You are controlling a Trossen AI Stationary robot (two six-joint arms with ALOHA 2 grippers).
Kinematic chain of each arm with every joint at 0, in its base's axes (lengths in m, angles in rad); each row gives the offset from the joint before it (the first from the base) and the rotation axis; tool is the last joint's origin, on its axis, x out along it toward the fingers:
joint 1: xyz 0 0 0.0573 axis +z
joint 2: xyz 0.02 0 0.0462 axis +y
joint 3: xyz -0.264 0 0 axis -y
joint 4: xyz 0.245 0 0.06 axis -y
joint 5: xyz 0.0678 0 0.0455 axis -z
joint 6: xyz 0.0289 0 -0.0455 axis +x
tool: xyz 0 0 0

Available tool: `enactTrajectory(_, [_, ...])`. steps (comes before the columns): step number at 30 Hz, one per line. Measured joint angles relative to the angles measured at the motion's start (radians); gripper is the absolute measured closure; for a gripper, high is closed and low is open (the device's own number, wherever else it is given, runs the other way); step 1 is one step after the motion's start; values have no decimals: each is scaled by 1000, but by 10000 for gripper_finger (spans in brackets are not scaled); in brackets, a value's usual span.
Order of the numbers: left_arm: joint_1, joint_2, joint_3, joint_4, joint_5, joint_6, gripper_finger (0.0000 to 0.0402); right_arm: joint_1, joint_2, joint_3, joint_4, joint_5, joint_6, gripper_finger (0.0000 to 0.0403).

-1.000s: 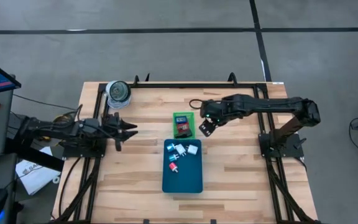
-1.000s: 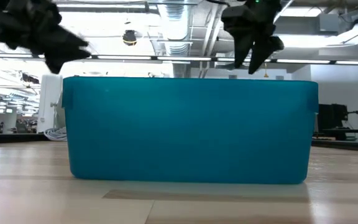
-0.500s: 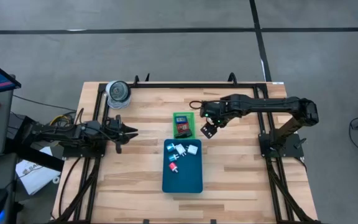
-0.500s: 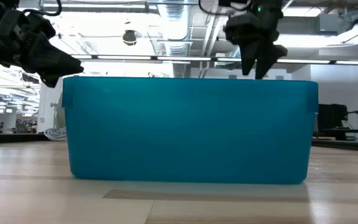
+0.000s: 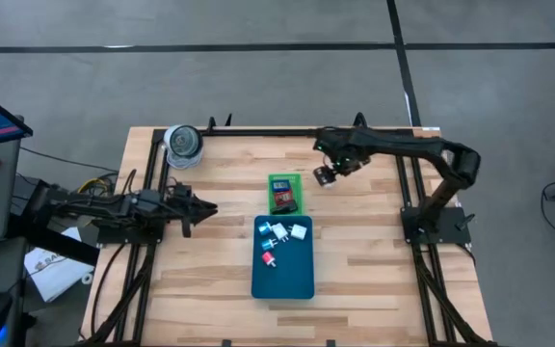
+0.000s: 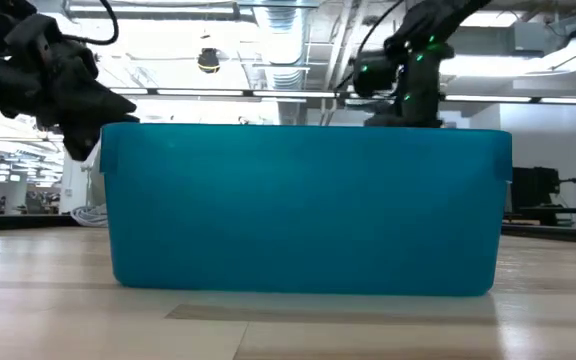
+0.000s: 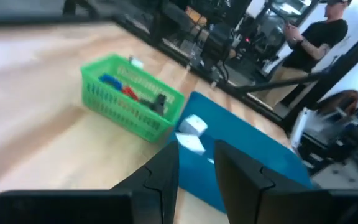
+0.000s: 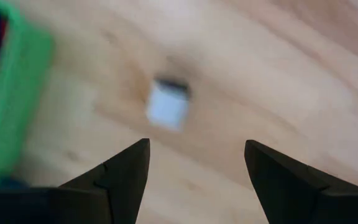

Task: Pick & Place Office items
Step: Put the white charger adapter into the blue bin

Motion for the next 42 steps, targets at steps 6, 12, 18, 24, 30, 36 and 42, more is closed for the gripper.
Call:
enactTrajectory(6, [-19, 10, 0, 6, 9, -100, 303, -38, 143, 20, 85, -13, -4, 148])
enactTrajectory(12, [-18, 28, 0, 9, 8, -99, 302, -33, 182, 20, 147, -20, -4, 148])
enactTrajectory(18, [-18, 38, 0, 11, 8, -99, 302, -36, 202, 22, 163, -42, 11, 148])
enactTrajectory(24, [-18, 39, 0, 11, 6, -99, 302, -34, 215, 20, 178, -41, 8, 148])
enactTrajectory(30, [-18, 39, 0, 13, 6, -100, 302, -50, 217, -2, 179, -41, 11, 159])
enactTrajectory(36, [-18, 39, 0, 13, 6, -100, 302, -53, 217, -39, 184, -42, 20, 224])
enactTrajectory(42, [-18, 39, 0, 14, 7, -100, 302, -53, 211, -71, 216, -42, 10, 282])
